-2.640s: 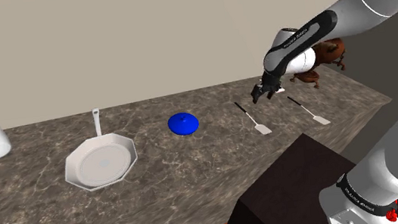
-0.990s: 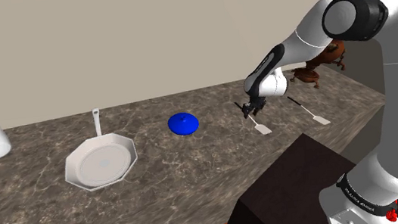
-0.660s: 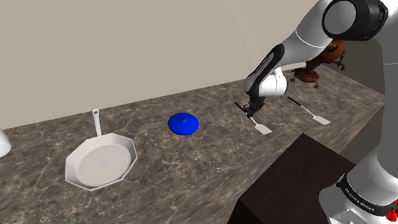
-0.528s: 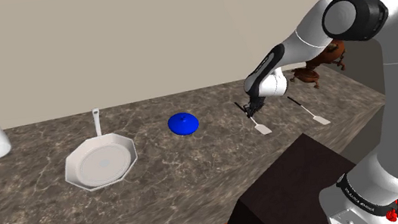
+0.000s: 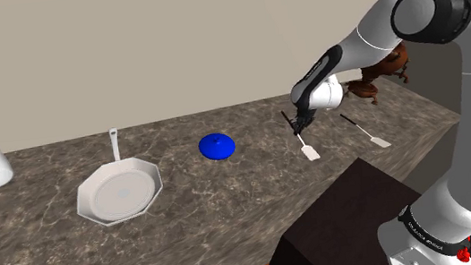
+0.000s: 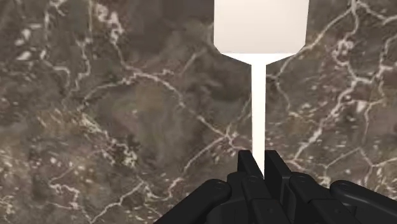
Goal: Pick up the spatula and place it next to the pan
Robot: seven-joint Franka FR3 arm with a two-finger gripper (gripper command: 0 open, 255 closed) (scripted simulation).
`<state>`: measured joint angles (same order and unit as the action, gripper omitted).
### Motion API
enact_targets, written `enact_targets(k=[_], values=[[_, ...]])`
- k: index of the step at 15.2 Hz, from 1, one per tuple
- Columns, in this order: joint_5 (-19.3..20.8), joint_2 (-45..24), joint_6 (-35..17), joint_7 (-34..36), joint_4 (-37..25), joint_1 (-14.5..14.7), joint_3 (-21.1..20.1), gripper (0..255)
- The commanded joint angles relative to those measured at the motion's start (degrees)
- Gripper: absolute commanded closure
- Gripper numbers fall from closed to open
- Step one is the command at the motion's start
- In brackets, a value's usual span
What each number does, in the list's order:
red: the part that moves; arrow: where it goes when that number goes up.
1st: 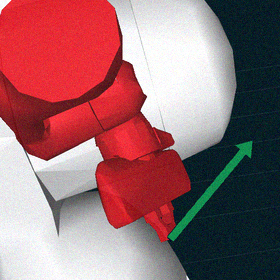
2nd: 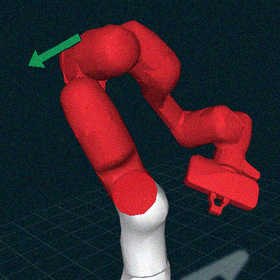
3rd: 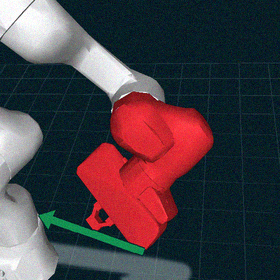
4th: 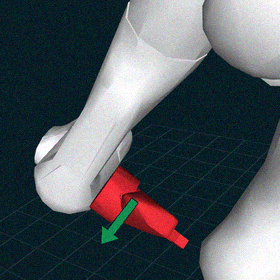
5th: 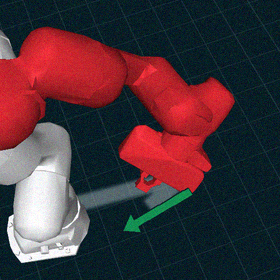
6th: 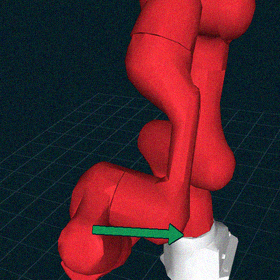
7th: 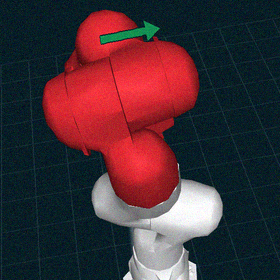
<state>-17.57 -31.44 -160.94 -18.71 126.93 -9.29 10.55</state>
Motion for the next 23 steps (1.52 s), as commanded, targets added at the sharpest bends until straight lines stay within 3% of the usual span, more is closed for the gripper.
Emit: enact_targets(k=[1,20,23], values=[[0.6,1.5,1.2,0.4,0.3,0.5,0.7,255],[7.6,14.7,12.2,5.6,2.3,4.8,6.4,255],[8.8,15.8,11.5,10.7,4.0,8.3,5.8,255]])
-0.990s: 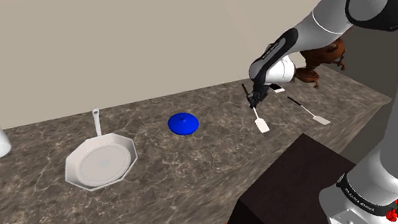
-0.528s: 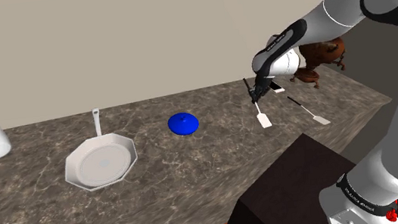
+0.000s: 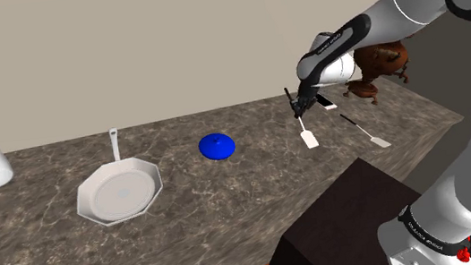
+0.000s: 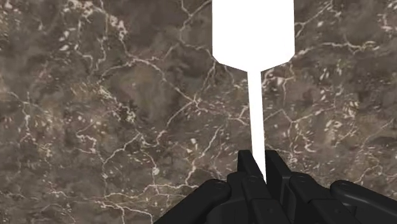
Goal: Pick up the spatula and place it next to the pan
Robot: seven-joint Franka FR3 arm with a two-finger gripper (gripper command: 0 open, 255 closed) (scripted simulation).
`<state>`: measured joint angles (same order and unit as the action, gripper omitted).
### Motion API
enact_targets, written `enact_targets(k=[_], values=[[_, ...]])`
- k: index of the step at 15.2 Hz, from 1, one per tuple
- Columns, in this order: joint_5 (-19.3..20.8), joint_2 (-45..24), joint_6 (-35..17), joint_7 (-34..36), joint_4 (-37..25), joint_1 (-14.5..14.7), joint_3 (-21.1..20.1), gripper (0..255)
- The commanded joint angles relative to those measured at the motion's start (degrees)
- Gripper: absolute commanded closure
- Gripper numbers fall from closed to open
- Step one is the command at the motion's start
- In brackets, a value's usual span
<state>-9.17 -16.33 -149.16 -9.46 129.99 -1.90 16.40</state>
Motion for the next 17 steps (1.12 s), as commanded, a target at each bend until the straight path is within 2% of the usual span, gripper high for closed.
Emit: enact_targets(k=[1,9,17], values=[[0.9,1.0,-0.5,3.1,1.3,2.1,-0.3,255],[3.8,1.8,-0.9,16.6,2.2,10.9,-2.7,255],[5.9,-0.3,0.6,29.3,-1.2,19.0,-5.4,255]])
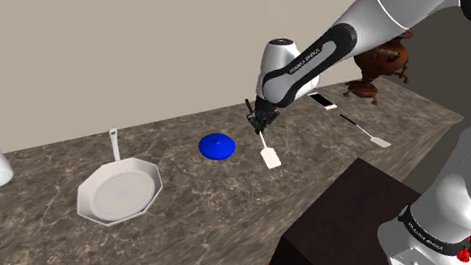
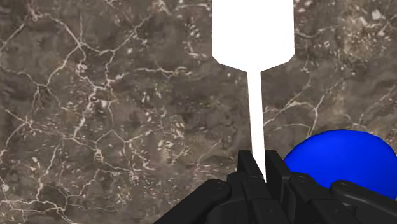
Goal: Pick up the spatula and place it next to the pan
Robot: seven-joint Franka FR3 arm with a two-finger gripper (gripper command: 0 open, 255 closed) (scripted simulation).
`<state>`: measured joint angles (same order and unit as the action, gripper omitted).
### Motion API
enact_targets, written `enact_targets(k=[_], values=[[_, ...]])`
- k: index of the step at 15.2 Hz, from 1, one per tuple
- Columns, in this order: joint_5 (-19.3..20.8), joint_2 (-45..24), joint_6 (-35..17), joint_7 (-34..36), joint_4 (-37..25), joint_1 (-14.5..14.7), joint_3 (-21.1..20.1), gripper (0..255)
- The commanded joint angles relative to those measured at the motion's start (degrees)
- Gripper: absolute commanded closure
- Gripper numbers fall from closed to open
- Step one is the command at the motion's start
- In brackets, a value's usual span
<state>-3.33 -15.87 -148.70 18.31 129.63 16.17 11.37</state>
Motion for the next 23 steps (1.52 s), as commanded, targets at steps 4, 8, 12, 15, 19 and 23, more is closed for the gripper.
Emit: enact_targets(k=[4,8,12,15,19,23], values=[[0.9,-2.7,1.5,7.4,-4.1,4.7,-1.7,255],[1.5,-5.3,3.4,12.7,-8.5,8.3,-2.8,255],[2.0,-8.5,5.7,17.6,-13.9,11.7,-3.9,255],[2.3,-11.4,7.8,21.0,-18.7,14.0,-4.6,255],[2.2,-14.5,7.2,22.5,-21.1,15.0,-5.0,255],[2.0,-16.7,5.0,22.4,-21.2,14.8,-5.2,255]])
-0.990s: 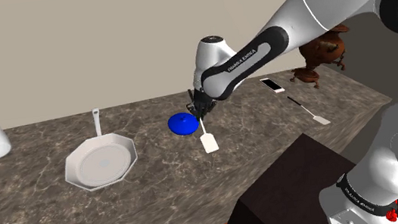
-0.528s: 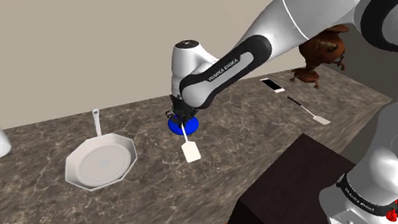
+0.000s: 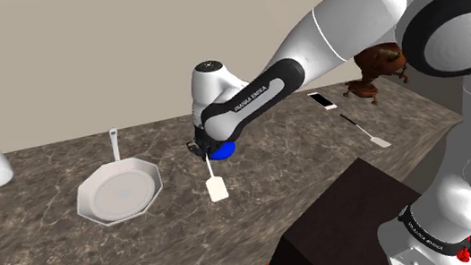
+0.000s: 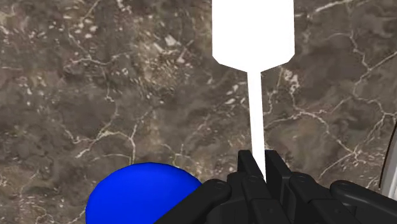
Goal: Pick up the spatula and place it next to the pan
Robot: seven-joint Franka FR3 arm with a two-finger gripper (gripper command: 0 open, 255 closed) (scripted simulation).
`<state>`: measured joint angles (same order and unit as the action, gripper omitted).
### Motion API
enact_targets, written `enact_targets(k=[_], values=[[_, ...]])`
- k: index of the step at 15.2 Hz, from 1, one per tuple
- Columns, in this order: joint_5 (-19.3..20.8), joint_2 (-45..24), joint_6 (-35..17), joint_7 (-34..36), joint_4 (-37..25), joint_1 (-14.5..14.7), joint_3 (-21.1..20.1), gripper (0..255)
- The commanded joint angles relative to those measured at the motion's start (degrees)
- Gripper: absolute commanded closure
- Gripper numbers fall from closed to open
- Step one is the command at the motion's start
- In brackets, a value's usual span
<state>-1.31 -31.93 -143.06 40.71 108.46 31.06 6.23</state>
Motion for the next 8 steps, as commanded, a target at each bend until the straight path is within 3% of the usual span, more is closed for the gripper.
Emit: enact_targets(k=[1,8], values=[[-0.1,-1.3,-1.2,0.0,-0.1,-0.1,-0.1,255],[-0.5,-5.6,-4.7,-0.1,-0.9,-0.4,-0.5,255]])
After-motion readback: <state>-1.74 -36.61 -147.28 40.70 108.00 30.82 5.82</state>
